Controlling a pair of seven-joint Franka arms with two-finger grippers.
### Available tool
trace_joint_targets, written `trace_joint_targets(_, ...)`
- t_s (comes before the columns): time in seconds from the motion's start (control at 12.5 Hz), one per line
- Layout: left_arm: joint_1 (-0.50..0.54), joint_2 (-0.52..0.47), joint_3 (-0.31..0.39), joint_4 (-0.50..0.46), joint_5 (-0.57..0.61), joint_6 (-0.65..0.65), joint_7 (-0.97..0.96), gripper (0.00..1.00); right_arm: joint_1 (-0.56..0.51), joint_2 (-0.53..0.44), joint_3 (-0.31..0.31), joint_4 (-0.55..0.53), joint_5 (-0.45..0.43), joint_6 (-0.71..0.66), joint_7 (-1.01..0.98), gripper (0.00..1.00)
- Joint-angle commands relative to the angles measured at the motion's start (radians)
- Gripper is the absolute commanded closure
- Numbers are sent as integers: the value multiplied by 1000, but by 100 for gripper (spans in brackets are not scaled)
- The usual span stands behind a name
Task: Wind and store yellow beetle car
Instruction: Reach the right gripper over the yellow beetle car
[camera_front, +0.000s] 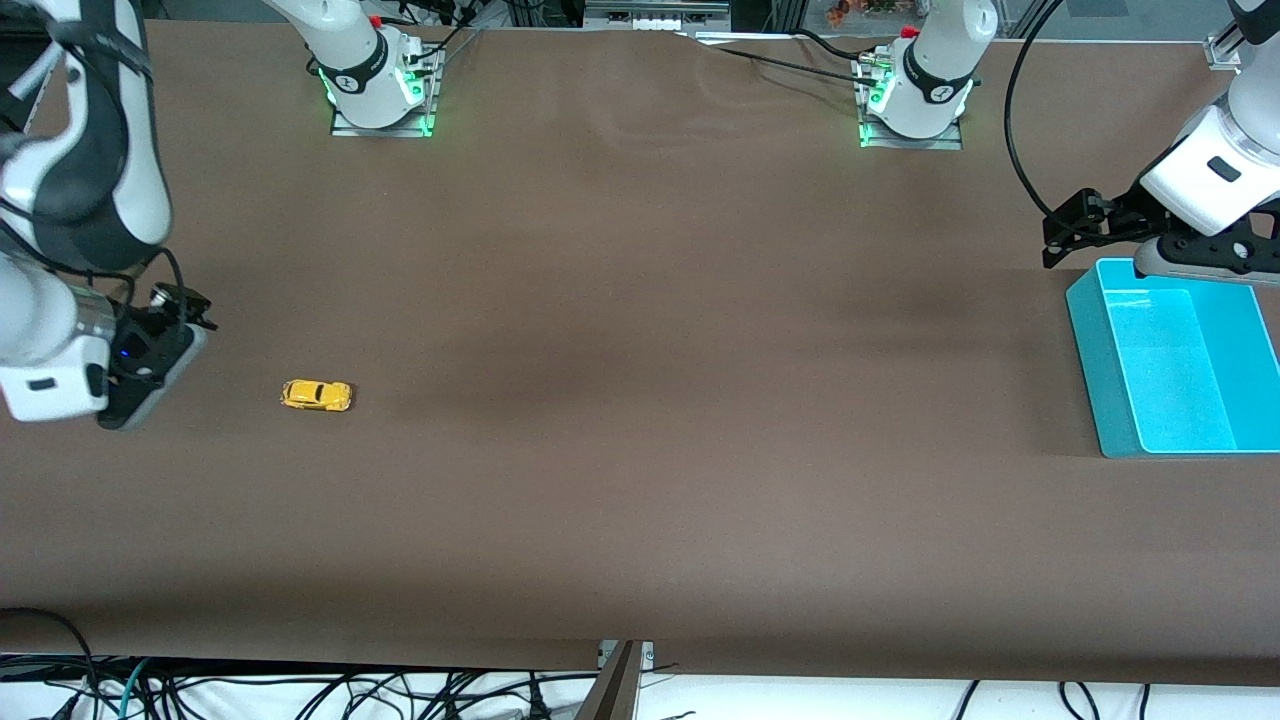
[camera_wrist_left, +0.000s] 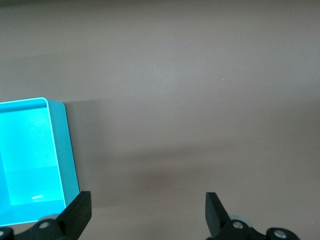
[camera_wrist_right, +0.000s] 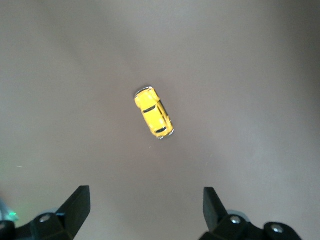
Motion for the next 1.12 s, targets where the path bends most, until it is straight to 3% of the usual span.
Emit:
trace_joint_targets(0.0, 5, -16, -2, -11, -29, -3, 0, 0, -2, -36, 2, -201, -15, 189, -99, 0)
trace_joint_targets(0.64, 0, -16, -2, -11, -29, -8, 0, 0, 3, -28, 4, -548, -14, 675, -314, 0)
trace_joint_targets(1.04, -1, -16, -2, -10, -29, -8, 0, 0, 0, 19, 10, -600, -12, 828, -342, 1)
